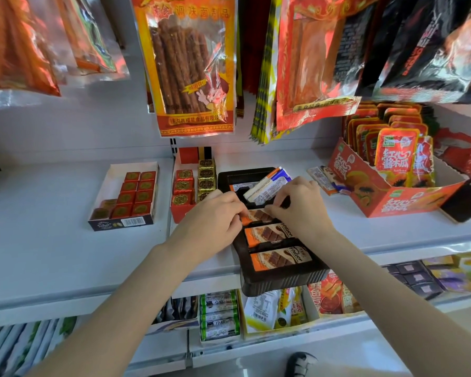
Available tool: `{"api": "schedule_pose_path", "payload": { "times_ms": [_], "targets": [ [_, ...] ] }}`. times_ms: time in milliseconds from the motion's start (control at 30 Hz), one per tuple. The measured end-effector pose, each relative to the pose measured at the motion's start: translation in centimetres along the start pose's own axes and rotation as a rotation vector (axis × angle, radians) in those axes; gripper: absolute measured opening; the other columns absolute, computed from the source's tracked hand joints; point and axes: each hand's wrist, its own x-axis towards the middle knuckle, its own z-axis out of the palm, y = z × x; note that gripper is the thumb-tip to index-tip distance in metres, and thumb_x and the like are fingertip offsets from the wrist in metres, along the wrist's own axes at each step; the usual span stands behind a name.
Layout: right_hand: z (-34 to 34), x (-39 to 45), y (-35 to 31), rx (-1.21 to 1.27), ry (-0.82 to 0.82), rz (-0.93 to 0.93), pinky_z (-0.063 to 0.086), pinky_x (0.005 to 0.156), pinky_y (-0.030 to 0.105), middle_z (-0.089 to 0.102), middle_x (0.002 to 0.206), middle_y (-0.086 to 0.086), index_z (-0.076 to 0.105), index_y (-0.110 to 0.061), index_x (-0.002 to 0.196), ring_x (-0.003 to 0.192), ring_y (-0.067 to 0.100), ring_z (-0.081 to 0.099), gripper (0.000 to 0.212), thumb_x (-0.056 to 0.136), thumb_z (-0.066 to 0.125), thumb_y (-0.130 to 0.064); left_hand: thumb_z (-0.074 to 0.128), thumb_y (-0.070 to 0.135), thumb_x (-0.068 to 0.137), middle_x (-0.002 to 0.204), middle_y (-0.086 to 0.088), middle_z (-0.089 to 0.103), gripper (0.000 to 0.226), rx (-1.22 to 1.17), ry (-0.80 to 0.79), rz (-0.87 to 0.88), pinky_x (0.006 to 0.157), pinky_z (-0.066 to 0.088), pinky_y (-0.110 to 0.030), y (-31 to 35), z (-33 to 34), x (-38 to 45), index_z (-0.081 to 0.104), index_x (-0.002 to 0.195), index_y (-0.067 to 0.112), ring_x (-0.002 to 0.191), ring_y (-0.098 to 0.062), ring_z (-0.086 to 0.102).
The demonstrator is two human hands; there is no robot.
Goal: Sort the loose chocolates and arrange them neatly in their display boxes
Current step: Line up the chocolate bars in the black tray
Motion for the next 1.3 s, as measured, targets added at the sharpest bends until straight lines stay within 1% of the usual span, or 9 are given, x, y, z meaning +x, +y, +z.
{"api": "schedule_pose_path", "payload": {
  "times_ms": [167, 333, 500, 633, 867, 967, 1067, 1167, 1300],
  "targets": [
    [-2.4, 1.7, 3.5, -0.001, 0.209, 0.045, 0.030, 0.083, 0.031, 0.061, 0.111, 0.016, 0.066, -0.005, 0.099, 0.103, 0.034, 0.049, 0.018, 0.087, 0.054, -0.012, 0.040, 0.016, 0.093, 0.113, 0.005, 0.058, 0.031, 0.012, -0.001, -0.004, 0.083, 0.041, -0.023, 0.4, 0.3, 0.5, 0.061, 0.115, 0.017, 0.103, -0.010, 0.041],
    [-1.6, 1.2, 7.8, -0.281, -0.070, 0.169, 0.032, 0.098, 0.049, 0.050, 0.131, 0.012, 0.038, -0.009, 0.130, 0.123, 0.036, 0.035, 0.040, 0.091, 0.044, -0.013, 0.041, 0.017, 0.093, 0.118, 0.005, 0.059, 0.033, 0.027, -0.046, 0.016, 0.093, 0.042, -0.029, 0.8, 0.6, 1.0, 0.060, 0.120, 0.017, 0.106, -0.012, 0.046],
    [-1.9, 0.7, 7.4, -0.374, 0.106, 0.007, 0.030, 0.096, 0.044, 0.056, 0.118, 0.008, 0.052, -0.011, 0.113, 0.112, 0.030, 0.040, 0.030, 0.088, 0.053, -0.026, 0.041, 0.016, 0.093, 0.116, 0.003, 0.060, 0.032, 0.031, -0.050, 0.016, 0.093, 0.041, -0.031, 0.8, 0.6, 1.1, 0.061, 0.118, 0.017, 0.104, -0.014, 0.047],
    [-2.2, 0.7, 7.5, -0.329, -0.003, 0.120, 0.043, 0.084, 0.042, 0.056, 0.114, 0.019, 0.054, -0.004, 0.110, 0.104, 0.036, 0.050, 0.038, 0.083, 0.060, -0.031, 0.042, 0.014, 0.092, 0.113, 0.003, 0.061, 0.032, 0.034, -0.058, 0.024, 0.092, 0.042, -0.035, 0.7, 0.7, 1.1, 0.063, 0.116, 0.016, 0.101, -0.016, 0.047],
    [-4.9, 1.3, 5.0, 0.190, 0.160, 0.088, 0.051, 0.071, 0.037, 0.065, 0.087, 0.009, 0.063, -0.007, 0.094, 0.077, 0.023, 0.061, 0.026, 0.076, 0.069, -0.024, 0.041, 0.015, 0.093, 0.117, 0.004, 0.059, 0.032, 0.050, -0.069, 0.044, 0.097, 0.038, -0.029, 0.6, 0.7, 1.0, 0.060, 0.119, 0.016, 0.108, -0.015, 0.044],
    [-5.9, 1.2, 2.9, 0.500, 0.102, 0.092, 0.044, 0.059, 0.033, 0.063, 0.064, 0.006, 0.069, -0.007, 0.080, 0.054, 0.014, 0.051, 0.020, 0.080, 0.065, -0.027, 0.043, 0.015, 0.092, 0.120, 0.002, 0.055, 0.031, 0.055, -0.015, 0.038, 0.097, 0.032, -0.023, 0.6, 0.6, 0.8, 0.057, 0.120, 0.014, 0.113, -0.014, 0.040],
    [-6.2, 1.2, 1.4, 0.583, -0.029, 0.084, 0.039, 0.059, 0.026, 0.061, 0.071, 0.009, 0.068, -0.014, 0.080, 0.061, 0.013, 0.049, 0.008, 0.077, 0.070, -0.021, 0.048, 0.018, 0.090, 0.118, 0.002, 0.050, 0.031, 0.080, 0.033, 0.010, 0.088, 0.032, -0.019, 0.5, 0.1, 0.5, 0.052, 0.120, 0.014, 0.112, -0.013, 0.040],
    [-5.9, 1.3, 0.8, 0.548, -0.171, 0.024, 0.047, 0.063, 0.024, 0.066, 0.089, 0.005, 0.060, -0.016, 0.098, 0.071, 0.015, 0.059, 0.026, 0.075, 0.071, -0.009, 0.049, 0.021, 0.090, 0.114, 0.002, 0.052, 0.029, 0.088, 0.011, -0.017, 0.085, 0.032, -0.019, 0.2, -0.3, 0.1, 0.052, 0.119, 0.015, 0.107, -0.013, 0.044],
    [-5.3, 1.2, 0.0, 0.115, -0.210, -0.236, 0.039, 0.057, 0.010, 0.052, 0.078, -0.019, 0.052, -0.015, 0.108, 0.063, 0.004, 0.051, 0.036, 0.076, 0.063, -0.003, 0.049, 0.021, 0.090, 0.112, 0.000, 0.057, 0.025, 0.090, -0.024, -0.026, 0.093, 0.032, -0.026, 0.1, -0.6, 0.0, 0.058, 0.113, 0.015, 0.106, -0.016, 0.047]
  ]
}}
